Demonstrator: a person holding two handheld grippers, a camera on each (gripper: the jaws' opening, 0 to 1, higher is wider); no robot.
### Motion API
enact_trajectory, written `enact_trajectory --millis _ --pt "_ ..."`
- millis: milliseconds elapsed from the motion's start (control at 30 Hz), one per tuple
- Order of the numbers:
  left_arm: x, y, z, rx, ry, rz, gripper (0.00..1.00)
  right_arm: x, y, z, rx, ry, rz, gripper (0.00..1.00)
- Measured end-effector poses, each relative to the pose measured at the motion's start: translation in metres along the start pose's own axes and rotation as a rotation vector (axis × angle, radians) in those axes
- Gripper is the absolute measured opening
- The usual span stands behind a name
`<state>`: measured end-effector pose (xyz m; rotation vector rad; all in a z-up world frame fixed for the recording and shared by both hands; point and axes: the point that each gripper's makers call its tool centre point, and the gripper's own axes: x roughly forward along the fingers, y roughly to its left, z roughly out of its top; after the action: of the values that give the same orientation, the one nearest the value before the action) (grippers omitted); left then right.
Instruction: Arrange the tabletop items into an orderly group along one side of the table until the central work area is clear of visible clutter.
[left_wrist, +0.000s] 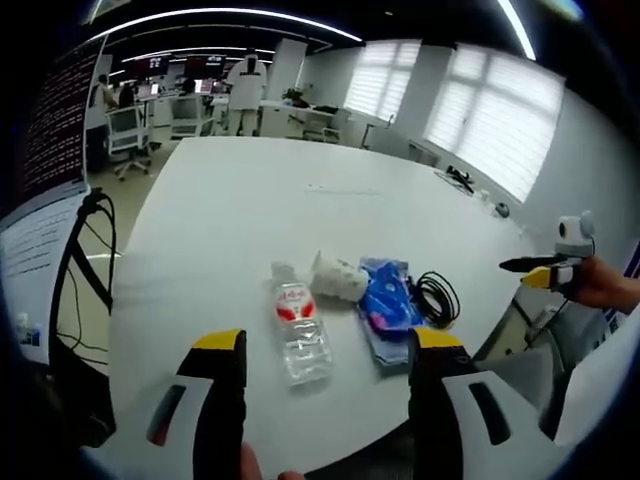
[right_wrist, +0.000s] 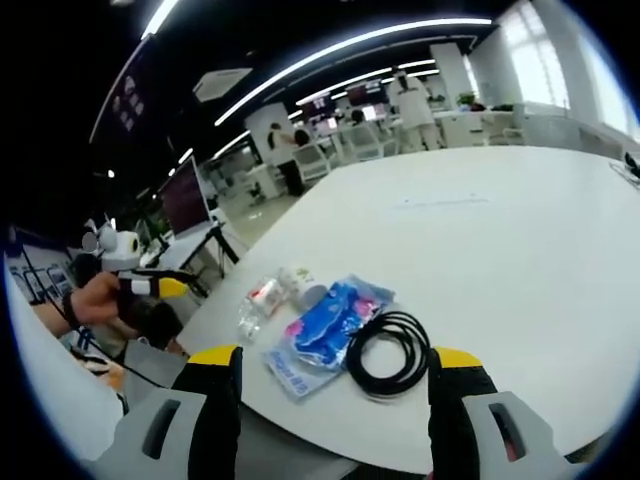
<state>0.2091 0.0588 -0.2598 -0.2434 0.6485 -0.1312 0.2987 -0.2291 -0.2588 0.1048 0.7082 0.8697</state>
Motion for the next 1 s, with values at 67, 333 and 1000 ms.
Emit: enact_trajectory --millis 67,333,1000 --pt "0.004 0.002 0.002 0.003 0.000 0.000 0.64 0.000 0.000 -0.001 0.000 -0.001 0.001 0.77" --pt "0.019 -0.004 0.004 -0.009 0.006 0.000 0.61 -0.001 0.002 -0.004 -0.001 -0.002 0.001 0.77" --pt "0.076 0.025 -0.033 -0.233 0.130 0.171 0.49 -0.006 0.001 -0.008 0.018 -0.020 -0.006 0.77"
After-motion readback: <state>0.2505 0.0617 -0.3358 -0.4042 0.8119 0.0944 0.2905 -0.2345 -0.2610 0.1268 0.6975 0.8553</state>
